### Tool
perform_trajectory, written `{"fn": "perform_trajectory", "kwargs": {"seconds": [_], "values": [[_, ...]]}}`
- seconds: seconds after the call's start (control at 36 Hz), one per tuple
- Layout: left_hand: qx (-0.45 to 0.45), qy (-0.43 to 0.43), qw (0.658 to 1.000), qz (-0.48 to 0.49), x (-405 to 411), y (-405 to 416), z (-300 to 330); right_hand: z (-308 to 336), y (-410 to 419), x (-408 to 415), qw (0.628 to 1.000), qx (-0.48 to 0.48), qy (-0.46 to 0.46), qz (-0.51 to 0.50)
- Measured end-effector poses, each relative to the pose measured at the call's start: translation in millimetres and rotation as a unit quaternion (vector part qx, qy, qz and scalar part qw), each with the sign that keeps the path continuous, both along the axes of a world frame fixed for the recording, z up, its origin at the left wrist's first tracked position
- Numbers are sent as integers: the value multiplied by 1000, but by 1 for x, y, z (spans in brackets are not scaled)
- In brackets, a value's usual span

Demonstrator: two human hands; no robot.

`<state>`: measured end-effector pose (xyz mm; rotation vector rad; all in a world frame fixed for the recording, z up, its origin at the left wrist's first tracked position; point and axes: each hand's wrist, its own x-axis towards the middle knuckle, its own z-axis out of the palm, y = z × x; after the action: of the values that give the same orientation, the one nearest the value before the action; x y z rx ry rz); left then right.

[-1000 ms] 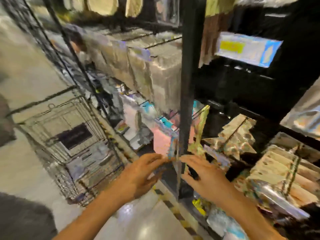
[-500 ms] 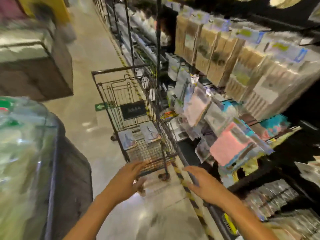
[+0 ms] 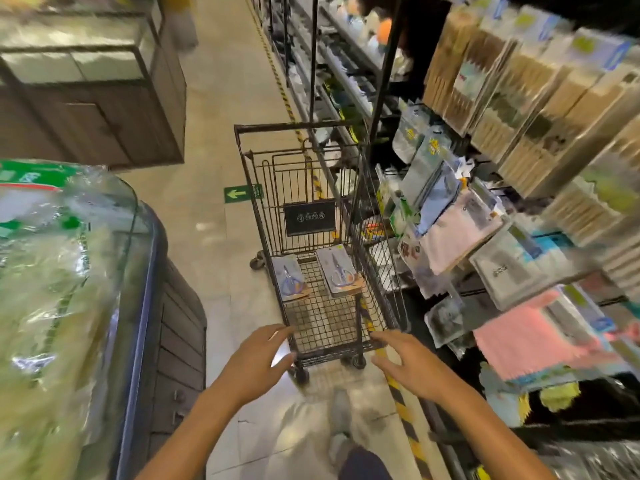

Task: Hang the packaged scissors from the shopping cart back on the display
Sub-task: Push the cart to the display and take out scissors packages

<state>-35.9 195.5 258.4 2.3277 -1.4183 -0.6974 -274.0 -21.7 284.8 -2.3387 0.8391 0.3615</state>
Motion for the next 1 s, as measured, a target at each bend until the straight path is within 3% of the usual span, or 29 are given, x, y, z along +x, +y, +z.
{"fn": "perform_trajectory", "kwargs": {"seconds": [0.28,0.5,0.75,1.0], "values": [[27,-22,999,1,44,-118,-22,-49,-122,84,999,27,2,22],[68,14,997,15,75,-204,-40,-83,-204,133,997,51,44,28],[134,50,988,57,101,-246,-117,-128,-243,169,990,101,95,11],[180,84,978,69,128,-282,-218,-242,-260,202,984,104,132,-56]]}}
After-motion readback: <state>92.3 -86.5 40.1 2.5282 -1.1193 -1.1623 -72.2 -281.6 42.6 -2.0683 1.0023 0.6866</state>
